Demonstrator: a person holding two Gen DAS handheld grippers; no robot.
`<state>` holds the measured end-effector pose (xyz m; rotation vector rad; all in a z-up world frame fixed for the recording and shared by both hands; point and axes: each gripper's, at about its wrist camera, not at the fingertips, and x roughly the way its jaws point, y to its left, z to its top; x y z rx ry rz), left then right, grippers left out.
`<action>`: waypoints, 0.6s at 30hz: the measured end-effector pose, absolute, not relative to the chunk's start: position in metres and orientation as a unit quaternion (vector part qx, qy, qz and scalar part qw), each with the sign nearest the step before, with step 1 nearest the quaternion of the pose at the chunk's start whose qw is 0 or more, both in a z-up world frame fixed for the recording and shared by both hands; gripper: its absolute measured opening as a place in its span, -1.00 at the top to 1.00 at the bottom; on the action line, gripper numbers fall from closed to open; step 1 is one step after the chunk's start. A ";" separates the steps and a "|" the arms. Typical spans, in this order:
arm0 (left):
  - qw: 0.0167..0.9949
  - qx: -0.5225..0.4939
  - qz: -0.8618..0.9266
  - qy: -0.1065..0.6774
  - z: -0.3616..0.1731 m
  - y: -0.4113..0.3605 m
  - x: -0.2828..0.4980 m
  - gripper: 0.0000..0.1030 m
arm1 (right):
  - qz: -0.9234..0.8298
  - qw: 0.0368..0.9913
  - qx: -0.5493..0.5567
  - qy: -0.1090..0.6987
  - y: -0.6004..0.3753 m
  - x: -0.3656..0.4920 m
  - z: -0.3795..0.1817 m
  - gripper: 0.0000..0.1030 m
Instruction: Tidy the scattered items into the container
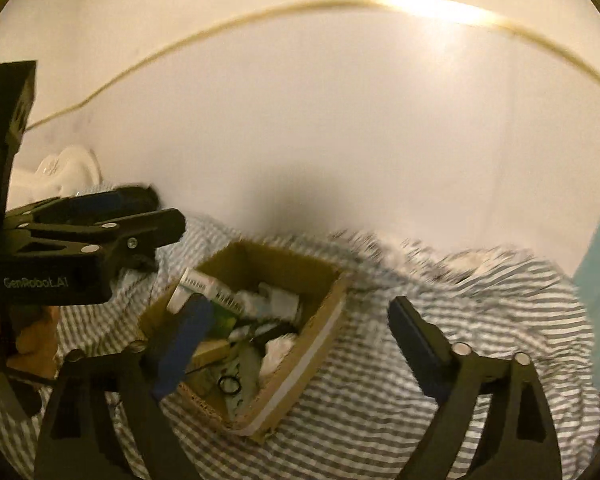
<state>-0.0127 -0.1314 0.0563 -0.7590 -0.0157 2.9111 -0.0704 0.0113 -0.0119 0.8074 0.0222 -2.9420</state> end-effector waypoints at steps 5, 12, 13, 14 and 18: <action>0.069 -0.212 0.975 -0.013 0.077 -0.107 0.009 -1.00 | -0.976 -0.003 0.214 0.026 0.029 -0.035 0.014 -0.99; 0.044 -0.204 0.978 -0.025 0.078 -0.078 0.018 -1.00 | -0.980 -0.060 0.187 0.020 0.065 -0.002 0.030 -0.99; 0.038 -0.206 0.978 -0.022 0.075 -0.071 0.017 -1.00 | -0.980 -0.065 0.186 0.015 0.071 0.000 0.030 -0.99; 0.038 -0.209 0.977 -0.019 0.072 -0.068 0.017 -1.00 | -0.980 -0.070 0.186 0.011 0.079 0.004 0.031 -0.99; 0.032 -0.227 0.973 -0.014 0.052 -0.050 0.014 -1.00 | -0.978 -0.091 0.187 0.009 0.098 0.013 0.024 -0.99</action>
